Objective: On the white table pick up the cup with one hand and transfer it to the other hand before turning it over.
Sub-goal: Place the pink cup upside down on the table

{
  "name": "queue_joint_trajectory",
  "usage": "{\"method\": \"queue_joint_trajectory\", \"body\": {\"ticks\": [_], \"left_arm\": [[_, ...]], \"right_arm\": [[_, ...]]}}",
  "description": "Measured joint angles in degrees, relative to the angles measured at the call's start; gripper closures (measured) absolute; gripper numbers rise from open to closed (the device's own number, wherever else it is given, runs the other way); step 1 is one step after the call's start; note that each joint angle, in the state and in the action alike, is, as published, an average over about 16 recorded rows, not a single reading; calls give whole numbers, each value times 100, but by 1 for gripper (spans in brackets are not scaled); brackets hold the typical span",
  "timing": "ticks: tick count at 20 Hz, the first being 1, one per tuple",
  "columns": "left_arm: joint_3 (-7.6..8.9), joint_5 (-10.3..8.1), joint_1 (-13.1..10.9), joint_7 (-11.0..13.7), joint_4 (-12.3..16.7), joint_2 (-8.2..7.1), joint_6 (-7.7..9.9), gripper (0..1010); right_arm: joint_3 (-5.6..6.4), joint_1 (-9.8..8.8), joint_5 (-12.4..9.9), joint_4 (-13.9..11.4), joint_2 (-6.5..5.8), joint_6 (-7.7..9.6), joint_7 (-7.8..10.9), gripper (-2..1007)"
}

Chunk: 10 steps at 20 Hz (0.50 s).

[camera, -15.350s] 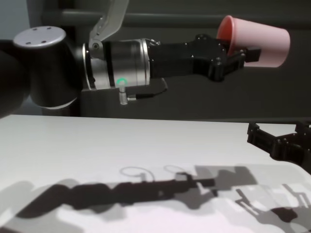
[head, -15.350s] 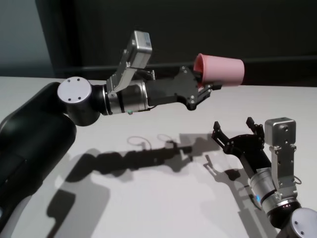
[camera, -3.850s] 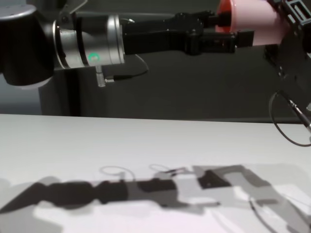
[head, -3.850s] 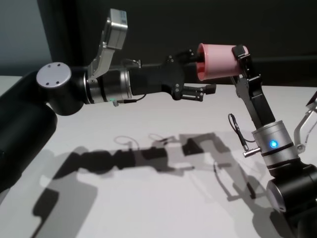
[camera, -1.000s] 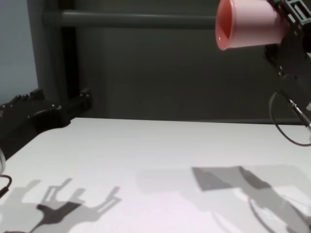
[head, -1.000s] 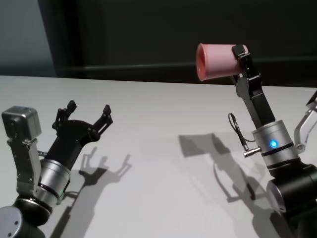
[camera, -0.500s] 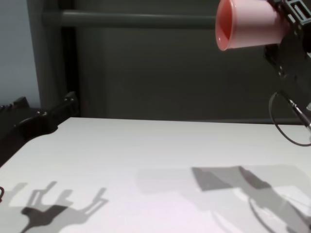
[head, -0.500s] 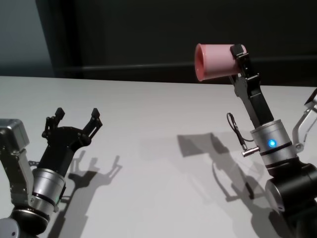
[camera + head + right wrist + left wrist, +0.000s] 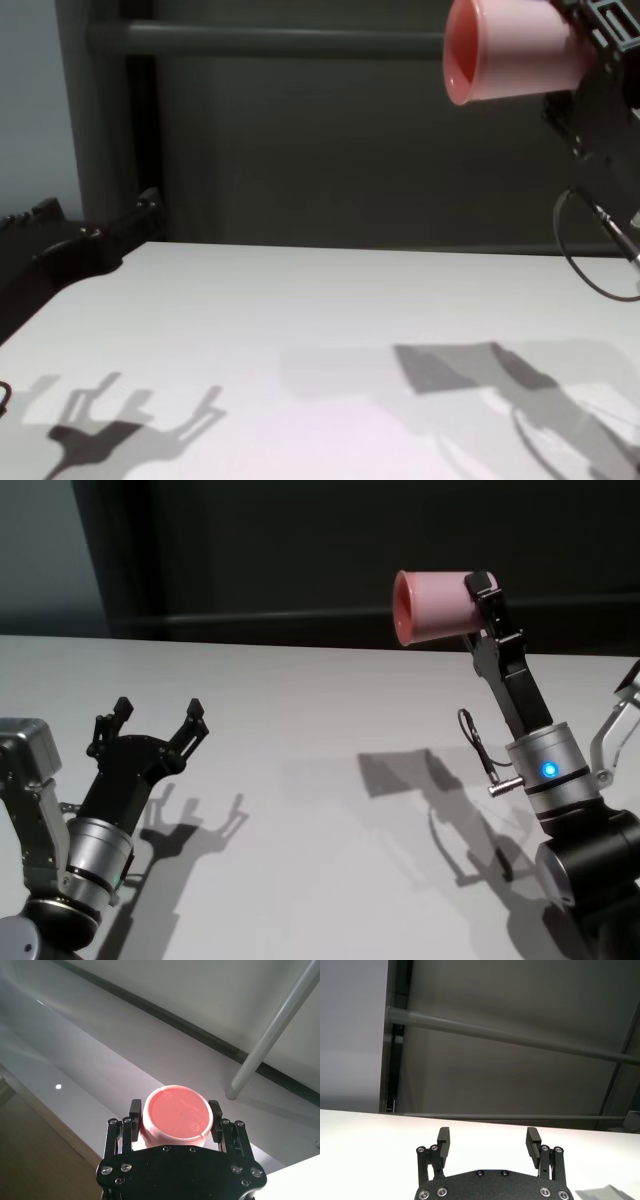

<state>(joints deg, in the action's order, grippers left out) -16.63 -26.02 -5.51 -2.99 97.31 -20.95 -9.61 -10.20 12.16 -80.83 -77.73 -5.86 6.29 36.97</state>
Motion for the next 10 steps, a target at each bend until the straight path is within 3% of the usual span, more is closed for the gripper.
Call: {"method": "queue_joint_trajectory", "body": {"ticks": [4,10], "left_arm": [[-8,-2,11,4,-3,-7,9,7],[-14,-4,21,10,-5,-12,17,7]], "right_arm": [[-59,-61,212,-118,-178,-107,-181,224],[-267,-150,818,-395,-625,-330,-578,224]]}}
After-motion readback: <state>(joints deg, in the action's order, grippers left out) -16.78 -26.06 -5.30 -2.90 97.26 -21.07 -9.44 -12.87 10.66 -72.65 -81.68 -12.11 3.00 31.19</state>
